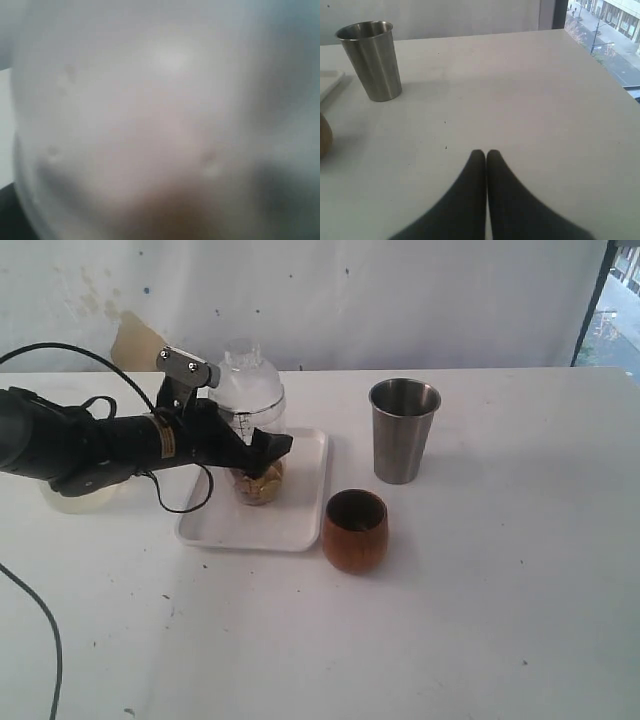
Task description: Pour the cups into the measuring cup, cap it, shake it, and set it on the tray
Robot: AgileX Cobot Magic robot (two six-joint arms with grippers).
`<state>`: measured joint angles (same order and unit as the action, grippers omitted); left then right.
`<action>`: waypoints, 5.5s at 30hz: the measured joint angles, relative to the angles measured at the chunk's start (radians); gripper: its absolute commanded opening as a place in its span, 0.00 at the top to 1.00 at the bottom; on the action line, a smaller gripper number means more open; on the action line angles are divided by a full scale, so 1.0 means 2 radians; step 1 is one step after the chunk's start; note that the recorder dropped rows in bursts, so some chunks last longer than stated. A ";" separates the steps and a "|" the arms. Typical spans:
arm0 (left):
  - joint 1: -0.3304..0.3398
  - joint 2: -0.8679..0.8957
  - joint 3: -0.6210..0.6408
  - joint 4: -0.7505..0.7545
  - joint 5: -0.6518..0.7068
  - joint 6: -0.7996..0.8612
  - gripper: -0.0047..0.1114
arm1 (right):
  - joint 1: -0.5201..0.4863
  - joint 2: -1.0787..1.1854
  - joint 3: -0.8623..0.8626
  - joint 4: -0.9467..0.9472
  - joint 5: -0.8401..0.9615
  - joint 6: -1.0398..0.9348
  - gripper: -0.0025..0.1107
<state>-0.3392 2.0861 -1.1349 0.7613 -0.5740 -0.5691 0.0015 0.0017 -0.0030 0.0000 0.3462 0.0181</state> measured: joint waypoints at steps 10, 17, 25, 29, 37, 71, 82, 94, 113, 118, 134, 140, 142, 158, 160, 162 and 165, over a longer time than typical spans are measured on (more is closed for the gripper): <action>0.000 -0.059 0.038 0.001 0.028 -0.015 0.06 | 0.000 0.000 0.000 0.000 0.000 0.001 0.98; 0.000 -0.082 0.068 0.002 0.014 -0.042 0.06 | 0.000 0.000 0.000 0.000 0.000 0.001 0.98; 0.000 -0.148 0.125 0.002 0.044 -0.042 0.06 | 0.000 0.000 0.000 0.000 0.000 0.002 0.98; 0.000 -0.185 0.157 0.002 0.048 -0.048 0.06 | 0.000 0.000 0.000 0.000 0.000 0.002 0.98; 0.000 -0.314 0.220 -0.021 0.104 -0.067 0.44 | 0.000 0.000 0.000 0.000 0.000 0.002 0.98; 0.000 -0.739 0.345 -0.016 0.258 -0.067 0.95 | 0.000 0.000 0.000 0.000 0.000 0.002 0.98; 0.000 -0.739 0.345 -0.016 0.259 -0.067 0.95 | 0.000 0.000 0.000 0.000 0.000 0.002 0.98; 0.000 -0.749 0.347 -0.264 0.273 0.109 0.95 | 0.000 0.000 0.000 0.000 0.000 0.009 0.98; 0.205 -0.969 0.505 -0.334 0.284 0.208 0.95 | 0.000 0.000 0.000 0.000 0.000 0.010 0.98; 0.222 -1.028 0.561 -0.335 0.287 0.207 0.95 | 0.000 0.000 0.000 0.000 0.000 0.010 0.98; 0.224 -1.040 0.564 -0.335 0.391 0.255 0.95 | 0.000 0.000 0.000 0.000 0.000 0.011 0.98; 0.224 -1.040 0.564 -0.335 0.392 0.259 0.95 | 0.000 0.000 0.000 0.000 0.000 0.011 0.98; 0.224 -1.040 0.564 -0.335 0.392 0.259 0.95 | 0.000 0.000 0.000 0.000 0.000 0.011 0.98; 0.200 -1.040 0.564 -0.335 0.392 0.259 0.95 | 0.000 0.000 0.000 0.000 0.000 0.011 0.98; 0.200 -1.040 0.564 -0.335 0.392 0.259 0.95 | 0.000 0.000 0.000 0.000 0.000 0.011 0.98; 0.200 -1.040 0.564 -0.335 0.392 0.259 0.95 | 0.000 0.000 0.000 0.000 0.000 0.011 0.98; 0.200 -1.040 0.564 -0.335 0.392 0.259 0.95 | 0.000 0.000 0.000 0.000 0.000 0.011 0.98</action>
<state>0.0599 0.0056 -0.0065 0.0909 0.2110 -0.0519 0.0015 0.0017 -0.0026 0.0000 0.3462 0.0397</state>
